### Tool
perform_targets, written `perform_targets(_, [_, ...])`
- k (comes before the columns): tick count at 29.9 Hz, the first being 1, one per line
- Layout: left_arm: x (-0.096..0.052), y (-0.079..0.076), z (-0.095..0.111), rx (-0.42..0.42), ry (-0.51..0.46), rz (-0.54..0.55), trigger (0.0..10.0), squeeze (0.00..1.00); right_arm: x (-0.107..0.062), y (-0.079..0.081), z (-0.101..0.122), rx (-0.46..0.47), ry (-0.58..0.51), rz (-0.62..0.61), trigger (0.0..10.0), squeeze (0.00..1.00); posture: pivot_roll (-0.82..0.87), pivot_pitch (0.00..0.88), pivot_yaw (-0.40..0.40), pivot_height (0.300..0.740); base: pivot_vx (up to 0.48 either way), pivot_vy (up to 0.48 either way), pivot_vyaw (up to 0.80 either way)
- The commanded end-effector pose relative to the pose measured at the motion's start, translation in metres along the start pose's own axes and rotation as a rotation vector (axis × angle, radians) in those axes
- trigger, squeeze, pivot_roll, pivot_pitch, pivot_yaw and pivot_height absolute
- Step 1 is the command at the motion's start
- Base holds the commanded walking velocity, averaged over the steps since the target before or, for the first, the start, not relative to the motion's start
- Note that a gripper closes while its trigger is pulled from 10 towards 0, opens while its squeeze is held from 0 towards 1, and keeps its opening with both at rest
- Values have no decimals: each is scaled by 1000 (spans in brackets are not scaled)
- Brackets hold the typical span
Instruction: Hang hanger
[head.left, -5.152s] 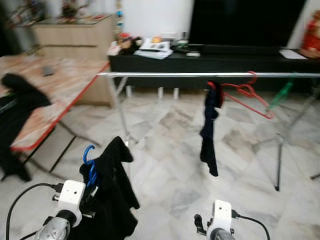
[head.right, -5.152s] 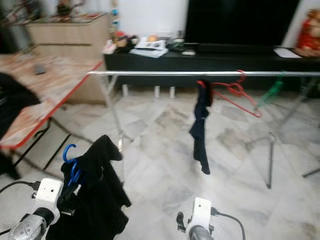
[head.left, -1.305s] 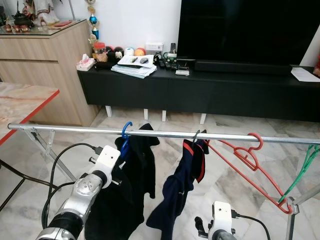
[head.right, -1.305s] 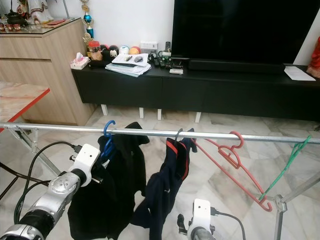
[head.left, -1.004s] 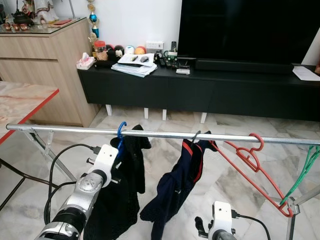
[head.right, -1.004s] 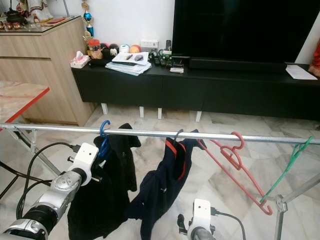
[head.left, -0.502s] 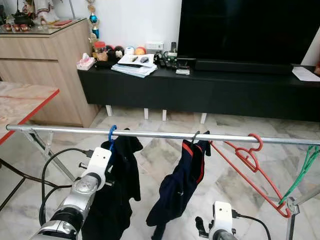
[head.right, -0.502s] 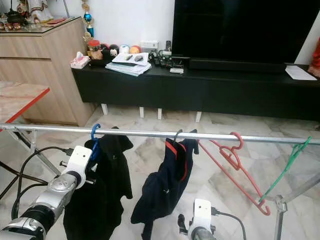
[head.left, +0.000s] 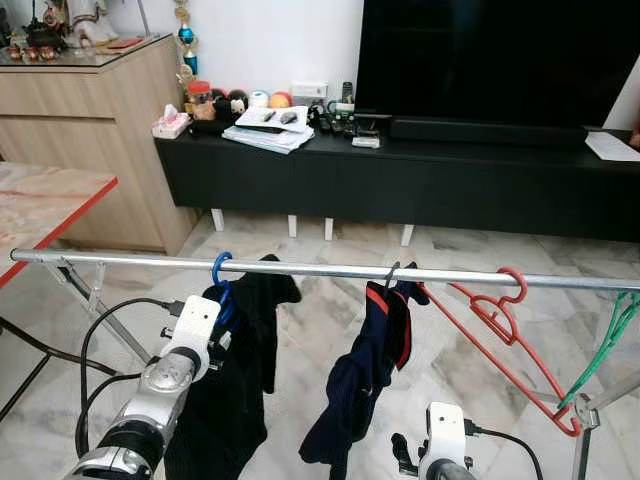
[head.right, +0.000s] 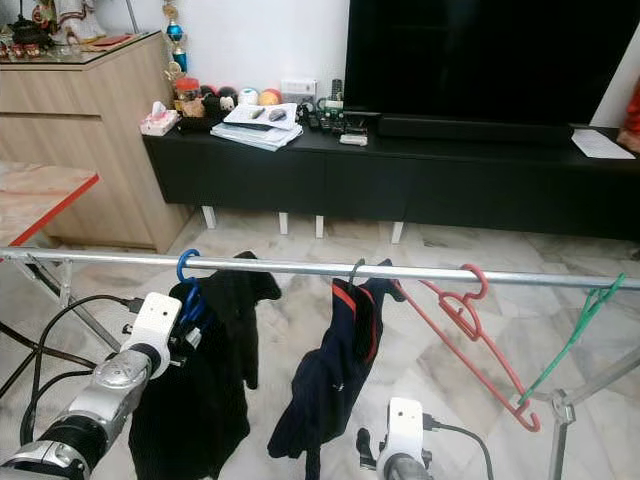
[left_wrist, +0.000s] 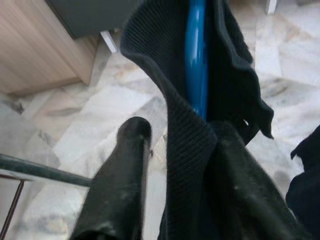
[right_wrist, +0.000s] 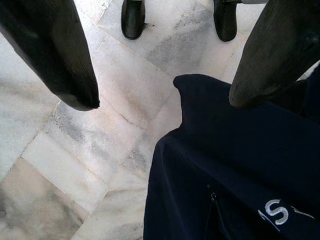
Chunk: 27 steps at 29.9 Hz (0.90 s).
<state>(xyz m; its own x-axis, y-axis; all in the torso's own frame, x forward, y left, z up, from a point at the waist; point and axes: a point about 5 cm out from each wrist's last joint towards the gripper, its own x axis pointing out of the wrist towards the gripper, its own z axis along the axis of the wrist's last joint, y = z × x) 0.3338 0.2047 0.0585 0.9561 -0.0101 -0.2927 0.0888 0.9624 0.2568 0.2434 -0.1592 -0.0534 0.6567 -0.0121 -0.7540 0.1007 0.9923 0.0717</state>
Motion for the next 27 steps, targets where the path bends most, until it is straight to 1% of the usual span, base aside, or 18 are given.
perform_targets(1, [-2,5,4,-11,-43,17,10000,1000,0,2,1,-7,3,4,10000,0,40,0,33,740,0,0,0])
perform_targets(5, [-4,8,5,-4,-68,29,10000,1000,0,3,1,-7,3,4,10000,0,40,0,44,740,0,0,0])
perform_targets(7, [-9,12,7,0,-112,30,10000,1000,0,5,0,15,-2,3,10000,0,42,0,49,740,0,0,0])
perform_targets(11, [-11,12,8,0,-126,30,10000,1000,0,5,0,12,-1,5,10000,0,60,0,40,740,0,0,0])
perform_targets(12, [-16,11,8,-3,-161,33,10000,1000,0,4,0,6,4,6,10000,0,66,0,35,740,0,0,0])
perform_targets(13, [-18,11,8,-2,-173,35,10000,1000,0,4,-1,3,5,6,10000,0,66,0,33,740,0,0,0])
perform_targets(17, [-27,12,5,-5,-200,46,10000,1000,0,3,-1,2,6,4,10000,0,66,0,28,740,0,0,0])
perform_targets(20, [-35,15,3,-30,-220,68,10000,1000,0,3,-1,0,7,4,10000,0,67,0,28,740,0,0,0])
perform_targets(21, [-38,15,4,-50,-241,65,10000,929,0,3,-2,-1,8,4,10000,0,68,0,28,740,0,0,0])
perform_targets(22, [-44,14,8,-55,-280,55,10000,0,0,2,-2,-2,9,4,10000,0,68,0,28,740,0,0,0])
perform_targets(23, [-48,13,11,-39,-304,50,10000,0,0,2,-2,-3,9,5,10000,0,68,0,28,740,0,0,0])
perform_targets(24, [-49,13,11,-35,-307,50,10000,0,0,2,-2,-3,9,5,10000,0,72,0,27,740,0,0,0])
perform_targets(27, [-54,11,15,-50,-339,39,10000,0,0,2,-3,-4,11,5,10000,0,73,0,28,740,0,0,0])
